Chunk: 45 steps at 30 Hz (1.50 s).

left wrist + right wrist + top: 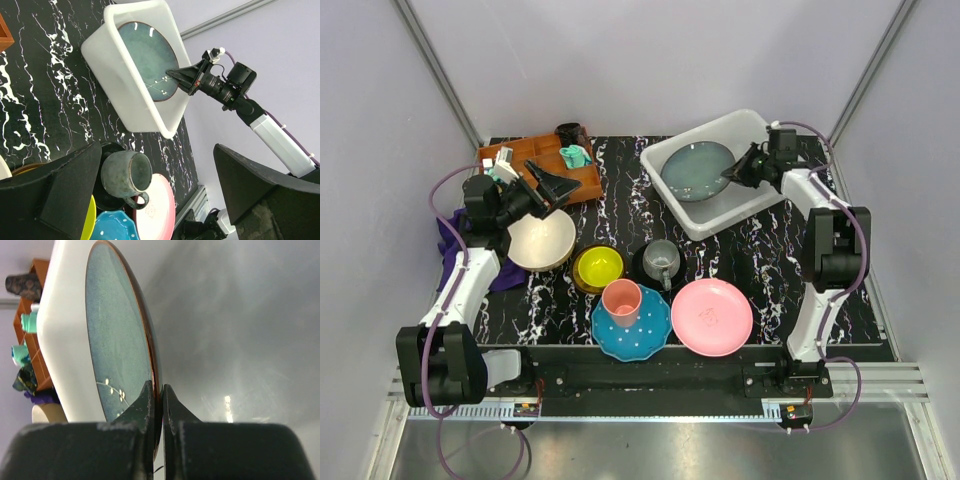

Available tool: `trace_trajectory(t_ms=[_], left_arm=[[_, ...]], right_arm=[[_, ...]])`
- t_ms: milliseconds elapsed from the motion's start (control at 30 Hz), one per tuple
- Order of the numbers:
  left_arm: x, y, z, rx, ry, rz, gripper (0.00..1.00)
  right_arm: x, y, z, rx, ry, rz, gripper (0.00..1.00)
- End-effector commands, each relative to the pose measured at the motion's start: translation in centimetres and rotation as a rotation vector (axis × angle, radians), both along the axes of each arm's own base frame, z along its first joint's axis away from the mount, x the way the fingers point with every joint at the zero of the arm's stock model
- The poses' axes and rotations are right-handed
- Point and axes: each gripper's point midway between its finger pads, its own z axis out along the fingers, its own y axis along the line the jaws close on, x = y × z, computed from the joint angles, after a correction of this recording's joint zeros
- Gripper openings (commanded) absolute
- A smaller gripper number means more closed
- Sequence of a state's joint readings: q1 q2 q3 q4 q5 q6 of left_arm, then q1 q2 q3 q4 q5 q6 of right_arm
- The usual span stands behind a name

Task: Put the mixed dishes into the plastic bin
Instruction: Place the plate in the plastic bin.

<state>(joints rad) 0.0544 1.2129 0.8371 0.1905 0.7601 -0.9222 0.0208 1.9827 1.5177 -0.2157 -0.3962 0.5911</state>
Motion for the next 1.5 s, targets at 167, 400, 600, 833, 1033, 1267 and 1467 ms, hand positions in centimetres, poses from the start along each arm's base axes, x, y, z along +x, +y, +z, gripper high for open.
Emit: trace_trajectory(t_ms=[167,400,600,833,1033,1267,1467], left_arm=[[-0.3,-0.1,0.9,-0.001,-0.057,-0.026,0.97],[-0.4,0.0,0.8,-0.003,-0.053,-0.022,0.97],[-0.6,0.1,0.7,0.002,-0.05,-0.02,0.97],[-0.6,0.3,0.7,0.007,-0.047,-0.016,0.97],[-0.6,0.5,0.6,0.01,-0.044,-0.014,0.97],[-0.6,0.4,0.4,0.008,-0.041,-0.014,0.97],[-0.6,0.5,0.3,0.004,-0.039,-0.011,0.97]], right_arm=[[-0.3,9.1,6.3,0.084,-0.173,0.191,0.0],[-0.6,11.2,5.3,0.103,-0.154,0.206,0.0],[0.2,11.2,4.4,0.095,-0.145,0.2,0.0],[0.8,11.3,2.2,0.097,-0.103,0.192,0.0],[0.8,10.5,0.4,0.072,-0.06,0.165,0.0],[1.0,9.9,-0.1,0.06,-0.039,0.152,0.28],[1.1,9.8,0.0,0.051,-0.037,0.15,0.41]])
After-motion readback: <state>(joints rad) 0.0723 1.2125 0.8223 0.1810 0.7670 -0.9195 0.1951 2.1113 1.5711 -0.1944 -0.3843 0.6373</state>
